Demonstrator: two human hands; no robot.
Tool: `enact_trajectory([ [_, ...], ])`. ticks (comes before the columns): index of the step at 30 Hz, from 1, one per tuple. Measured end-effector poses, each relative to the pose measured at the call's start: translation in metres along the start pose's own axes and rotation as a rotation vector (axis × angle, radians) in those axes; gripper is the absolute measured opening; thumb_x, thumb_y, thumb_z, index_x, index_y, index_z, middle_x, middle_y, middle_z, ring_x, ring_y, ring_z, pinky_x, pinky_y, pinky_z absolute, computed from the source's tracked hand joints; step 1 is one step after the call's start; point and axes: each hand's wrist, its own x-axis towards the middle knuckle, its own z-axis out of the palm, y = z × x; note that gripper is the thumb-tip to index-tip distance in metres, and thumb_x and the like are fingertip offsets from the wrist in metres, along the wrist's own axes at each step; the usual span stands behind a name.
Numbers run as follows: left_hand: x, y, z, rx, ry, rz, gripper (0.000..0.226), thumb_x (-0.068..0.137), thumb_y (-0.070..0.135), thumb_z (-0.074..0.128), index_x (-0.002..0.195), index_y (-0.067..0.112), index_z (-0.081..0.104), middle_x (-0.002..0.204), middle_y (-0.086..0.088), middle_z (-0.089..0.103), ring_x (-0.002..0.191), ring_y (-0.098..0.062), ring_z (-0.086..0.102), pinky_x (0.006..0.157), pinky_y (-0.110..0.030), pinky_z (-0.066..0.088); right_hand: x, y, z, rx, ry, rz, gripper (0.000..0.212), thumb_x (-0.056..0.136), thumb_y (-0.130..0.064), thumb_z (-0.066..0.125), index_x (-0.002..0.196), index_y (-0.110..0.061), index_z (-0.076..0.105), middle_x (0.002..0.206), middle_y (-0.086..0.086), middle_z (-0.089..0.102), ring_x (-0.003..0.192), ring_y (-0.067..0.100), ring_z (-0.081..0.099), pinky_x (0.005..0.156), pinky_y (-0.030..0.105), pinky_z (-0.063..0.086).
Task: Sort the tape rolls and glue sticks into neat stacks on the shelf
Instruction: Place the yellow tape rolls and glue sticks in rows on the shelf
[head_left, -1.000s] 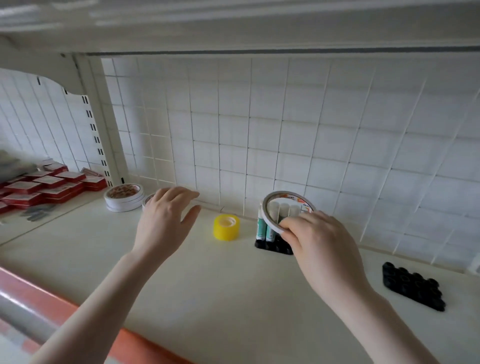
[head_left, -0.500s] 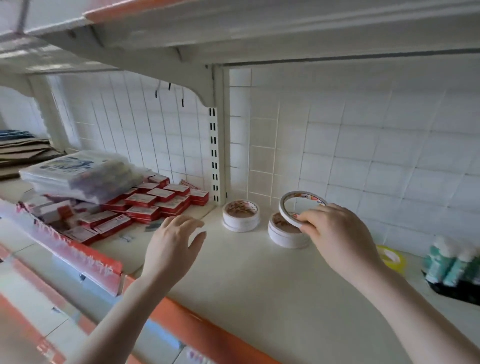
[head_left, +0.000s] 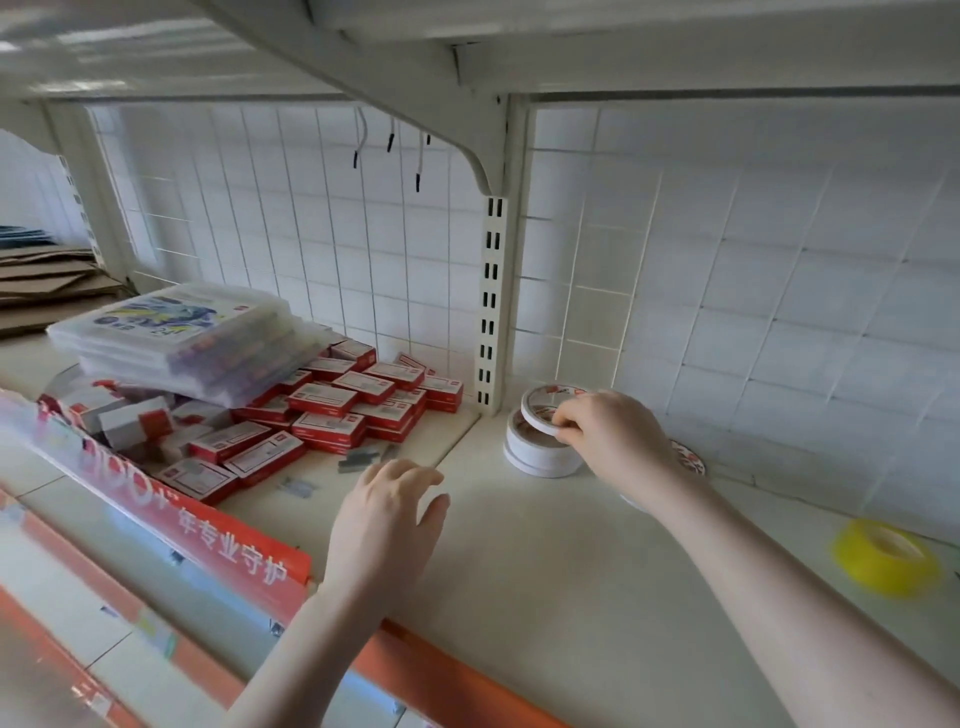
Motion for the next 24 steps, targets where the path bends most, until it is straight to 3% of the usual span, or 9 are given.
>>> enact_trajectory([
  [10, -0.004, -0.003, 0.003, -0.049, -0.013, -0.041, 0.025, 0.092, 0.033, 0.054, 0.114, 0.025, 0.064, 0.118, 0.013, 0.058, 0.116, -0.009, 0.046, 0.086, -0.018, 0.033, 0.008, -0.006, 0.015, 0.051, -0.112, 0.007, 0.016, 0.091, -0.024, 0.054, 0.089, -0.017, 0.068, 0.089, 0.003, 0.066, 0.087, 0.025, 0.057, 0.076, 0.035, 0.046],
  [24, -0.004, -0.005, 0.004, -0.035, -0.011, -0.011, 0.022, 0.091, 0.032, 0.055, 0.109, 0.024, 0.066, 0.112, 0.013, 0.060, 0.112, -0.010, 0.049, 0.080, -0.016, 0.031, 0.009, 0.007, 0.013, 0.126, -0.226, -0.020, 0.011, 0.088, -0.021, 0.058, 0.093, -0.025, 0.067, 0.096, -0.006, 0.065, 0.092, 0.018, 0.056, 0.079, 0.031, 0.043],
])
